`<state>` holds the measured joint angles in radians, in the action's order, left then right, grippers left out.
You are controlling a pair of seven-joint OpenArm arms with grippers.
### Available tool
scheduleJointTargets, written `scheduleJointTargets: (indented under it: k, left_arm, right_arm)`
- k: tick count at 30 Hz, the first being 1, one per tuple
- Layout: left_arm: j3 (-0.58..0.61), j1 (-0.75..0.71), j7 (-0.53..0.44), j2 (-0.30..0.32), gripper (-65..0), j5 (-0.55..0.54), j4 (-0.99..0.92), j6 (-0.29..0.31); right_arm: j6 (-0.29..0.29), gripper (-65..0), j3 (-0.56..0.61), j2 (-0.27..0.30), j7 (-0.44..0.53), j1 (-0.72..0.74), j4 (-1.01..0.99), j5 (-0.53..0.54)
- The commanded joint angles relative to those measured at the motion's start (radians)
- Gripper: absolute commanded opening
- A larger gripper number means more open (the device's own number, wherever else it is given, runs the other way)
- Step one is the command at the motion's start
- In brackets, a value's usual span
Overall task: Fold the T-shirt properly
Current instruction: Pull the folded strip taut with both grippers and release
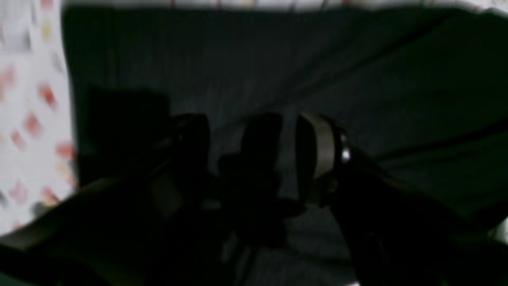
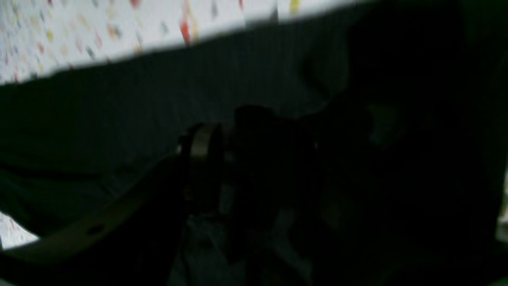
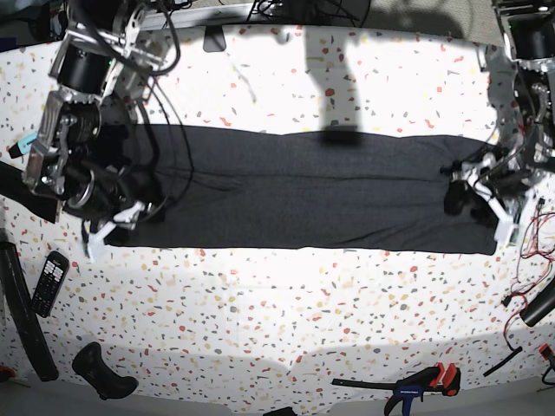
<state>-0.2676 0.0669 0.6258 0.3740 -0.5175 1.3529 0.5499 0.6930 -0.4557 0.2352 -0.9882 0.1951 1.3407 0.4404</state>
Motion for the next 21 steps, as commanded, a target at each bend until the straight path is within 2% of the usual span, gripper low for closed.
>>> scheduleJointTargets:
  k: [1, 7, 11, 14, 21]
  left_arm:
    - [-0.006, 0.019, -0.033, 0.015, -31.9, -0.011, 0.043, 0.003]
    - [-0.006, 0.019, -0.069, 0.032, -31.9, -0.002, 0.165, 0.003]
    - [-0.006, 0.019, -0.032, 0.075, -31.9, 0.067, 0.16, -0.018]
    - [-0.006, 0.019, -0.009, 0.109, -31.9, 0.064, 0.133, -0.042]
    - [-0.006, 0.071, 0.009, 0.172, -31.9, -0.018, -0.074, -0.053]
  right_arm:
    - [0.005, -37.0, -0.002, 0.011, 0.014, 0.024, 0.027, 0.013]
    - [0.005, -37.0, -0.002, 0.012, -0.009, 0.023, 0.097, 0.018]
    - [0.005, -37.0, -0.001, 0.011, -0.111, -0.002, 0.179, 0.142]
    - [0.005, -37.0, -0.001, 0.011, -0.139, -0.074, 0.264, 0.23]
    - [0.005, -37.0, -0.001, 0.011, -0.137, -0.338, 0.494, 0.255]
